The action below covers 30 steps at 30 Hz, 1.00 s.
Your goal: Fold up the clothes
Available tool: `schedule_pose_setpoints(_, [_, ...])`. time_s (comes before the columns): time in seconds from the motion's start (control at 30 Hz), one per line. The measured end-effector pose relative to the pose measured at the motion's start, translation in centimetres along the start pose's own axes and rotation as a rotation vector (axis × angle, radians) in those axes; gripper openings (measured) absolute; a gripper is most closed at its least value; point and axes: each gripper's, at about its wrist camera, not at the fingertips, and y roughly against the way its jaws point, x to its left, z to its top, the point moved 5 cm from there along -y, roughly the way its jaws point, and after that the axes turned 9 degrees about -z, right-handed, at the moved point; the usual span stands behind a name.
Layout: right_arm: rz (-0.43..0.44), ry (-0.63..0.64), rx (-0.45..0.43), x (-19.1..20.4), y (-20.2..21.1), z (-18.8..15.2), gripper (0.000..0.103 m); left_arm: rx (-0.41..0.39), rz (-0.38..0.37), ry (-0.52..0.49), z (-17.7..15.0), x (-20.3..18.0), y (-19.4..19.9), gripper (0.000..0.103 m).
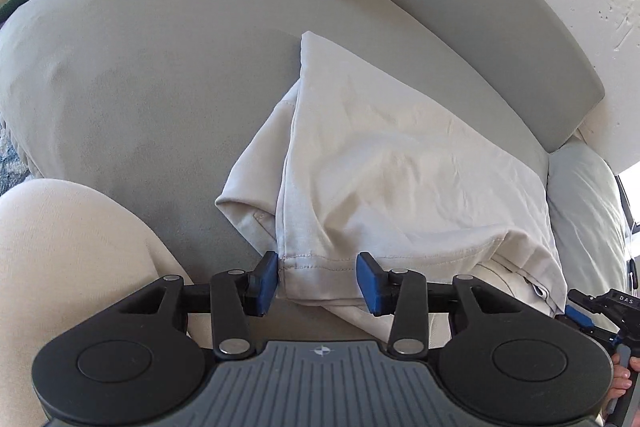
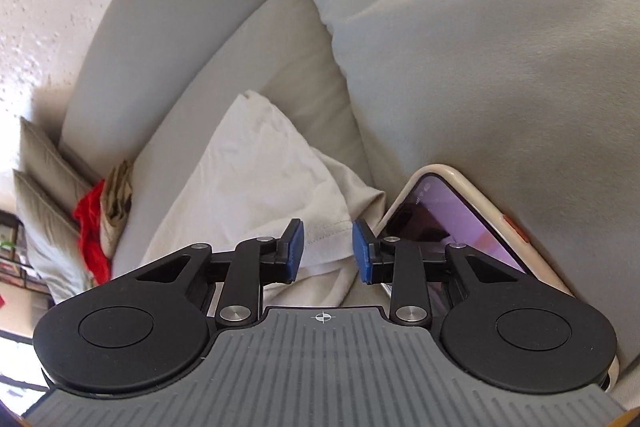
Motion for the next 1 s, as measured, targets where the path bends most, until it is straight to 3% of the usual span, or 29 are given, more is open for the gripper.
schedule_pose_setpoints(0.17, [-0.043, 0.102, 0.037, 0.9, -1.8, 0.0, 0.034, -0.002, 0.001, -0.022, -0.1, 0.1, -0.3, 0.036])
schedule_pose_setpoints(0.2, [-0.047, 0.116, 0.040, 1.1, -1.9, -0.1, 0.034, -0.001, 0.011, -0.033, -0.2, 0.1, -0.2, 0.027])
schedule_pose_setpoints(0.23, [-0.055, 0.130, 0.034, 1.2, -1.8, -0.2, 0.022, 0.000, 0.013, -0.035, -0.1, 0.2, -0.1, 0.016])
schedule_pose_setpoints(0.27, [-0.062, 0.145, 0.028, 1.3, -1.8, -0.3, 0.003, 0.002, 0.014, -0.035, -0.1, 0.3, 0.0, 0.012])
schedule_pose_setpoints(0.33, [-0.046, 0.147, -0.003, 1.6, -0.8, -0.2, 0.003, -0.001, -0.009, -0.014, 0.3, 0.5, 0.6, 0.002])
schedule_pose_setpoints(0.4, [-0.015, 0.136, -0.049, 2.0, 0.9, 0.4, 0.003, -0.013, -0.038, 0.024, 1.0, 0.6, 1.4, 0.002])
schedule_pose_setpoints(0.57, [0.045, 0.020, -0.094, 2.3, 4.8, 3.6, 0.003, -0.021, -0.192, 0.259, 3.1, 2.3, 3.1, 0.002])
schedule_pose_setpoints(0.7, [-0.023, -0.005, -0.070, 2.4, 5.4, 5.2, 0.003, 0.041, -0.212, 0.330, 3.5, 3.0, 3.1, 0.002])
schedule_pose_setpoints(0.9, [-0.232, 0.138, 0.016, 2.4, 1.7, 4.0, 0.003, 0.173, 0.007, 0.140, 1.4, 1.8, 0.8, 0.007])
schedule_pose_setpoints(1.0, [-0.335, 0.208, 0.007, 2.3, 1.5, 3.0, 0.012, 0.161, 0.108, 0.041, 1.1, 0.7, 1.5, 0.014])
